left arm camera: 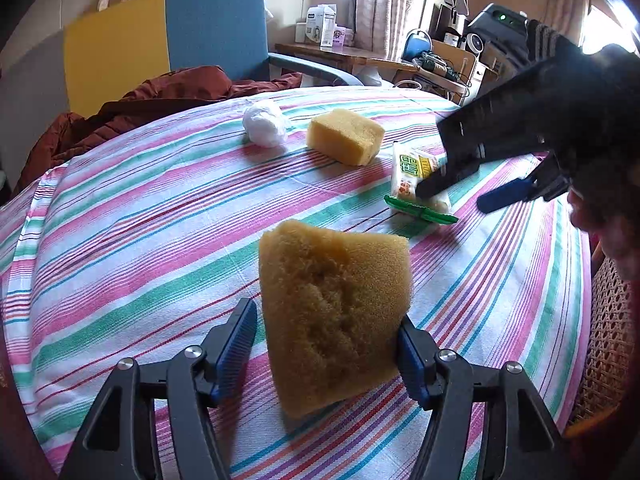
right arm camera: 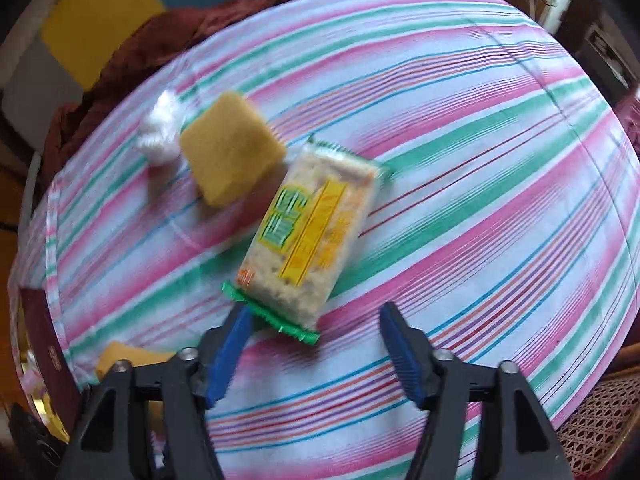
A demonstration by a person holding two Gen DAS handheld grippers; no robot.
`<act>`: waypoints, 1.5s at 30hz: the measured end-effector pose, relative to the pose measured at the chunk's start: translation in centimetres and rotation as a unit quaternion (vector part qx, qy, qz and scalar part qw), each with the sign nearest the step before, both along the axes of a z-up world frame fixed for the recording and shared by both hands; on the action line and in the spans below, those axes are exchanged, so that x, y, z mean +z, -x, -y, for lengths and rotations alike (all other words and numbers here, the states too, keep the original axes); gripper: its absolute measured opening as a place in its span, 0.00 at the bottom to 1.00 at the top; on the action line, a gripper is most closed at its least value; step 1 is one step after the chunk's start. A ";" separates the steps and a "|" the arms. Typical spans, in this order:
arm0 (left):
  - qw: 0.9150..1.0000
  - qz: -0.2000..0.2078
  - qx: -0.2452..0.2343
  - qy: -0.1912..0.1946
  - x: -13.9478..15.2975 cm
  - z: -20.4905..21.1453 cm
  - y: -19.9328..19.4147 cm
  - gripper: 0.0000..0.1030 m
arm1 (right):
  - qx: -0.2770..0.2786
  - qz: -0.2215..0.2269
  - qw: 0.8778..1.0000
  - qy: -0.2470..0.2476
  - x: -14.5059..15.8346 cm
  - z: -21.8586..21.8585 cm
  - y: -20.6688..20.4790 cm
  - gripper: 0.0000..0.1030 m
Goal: Organize objects
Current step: 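Hold the sponge in left tool while right tool grasps the WEIDAN packet, then carry sponge and WEIDAN packet into the gold tray and open both tools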
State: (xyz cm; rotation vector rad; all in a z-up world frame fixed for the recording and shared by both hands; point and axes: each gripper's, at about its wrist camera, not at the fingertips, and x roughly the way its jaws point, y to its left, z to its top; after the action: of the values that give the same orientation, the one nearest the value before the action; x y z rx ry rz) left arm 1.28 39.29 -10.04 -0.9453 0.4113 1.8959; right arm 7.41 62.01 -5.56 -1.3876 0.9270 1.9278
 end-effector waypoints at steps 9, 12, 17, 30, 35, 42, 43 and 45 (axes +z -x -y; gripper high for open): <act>1.000 -0.001 -0.001 0.001 0.0 -0.1 0.0 0.66 | -0.014 -0.009 0.999 -0.044 -1.6 -0.9 1.9 0.80; 1.000 -0.005 -0.003 0.005 0.0 -0.2 -0.2 0.66 | -0.001 -0.006 0.999 -0.050 -1.9 -0.9 2.4 0.81; 1.000 -0.007 -0.003 0.006 0.1 -0.2 -0.4 0.67 | 0.013 0.008 0.998 -0.067 -2.1 -0.9 3.3 0.81; 1.000 -0.009 0.006 0.005 0.3 0.3 -0.1 0.60 | 0.021 0.015 0.991 -0.135 0.2 -0.4 2.8 0.50; 1.000 0.001 0.015 0.013 0.9 0.9 0.0 0.52 | 0.024 -0.018 0.987 -0.156 1.0 -0.7 4.4 0.50; 0.999 0.004 0.042 0.015 2.6 3.3 0.4 0.50 | 0.044 -0.079 0.983 -0.159 3.5 0.5 3.4 0.50; 0.999 -0.001 0.047 0.012 3.3 3.9 0.3 0.50 | 0.046 -0.087 0.982 -0.159 3.8 0.6 3.5 0.50; 0.998 -0.010 0.056 0.006 4.4 4.9 0.0 0.50 | 0.054 -0.102 0.980 -0.161 4.1 0.9 3.8 0.50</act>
State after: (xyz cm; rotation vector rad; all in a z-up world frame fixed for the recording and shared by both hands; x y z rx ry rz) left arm 1.28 34.39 -5.65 -0.9752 0.3883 2.0065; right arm 3.64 61.09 -1.45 -1.0863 0.6011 2.2172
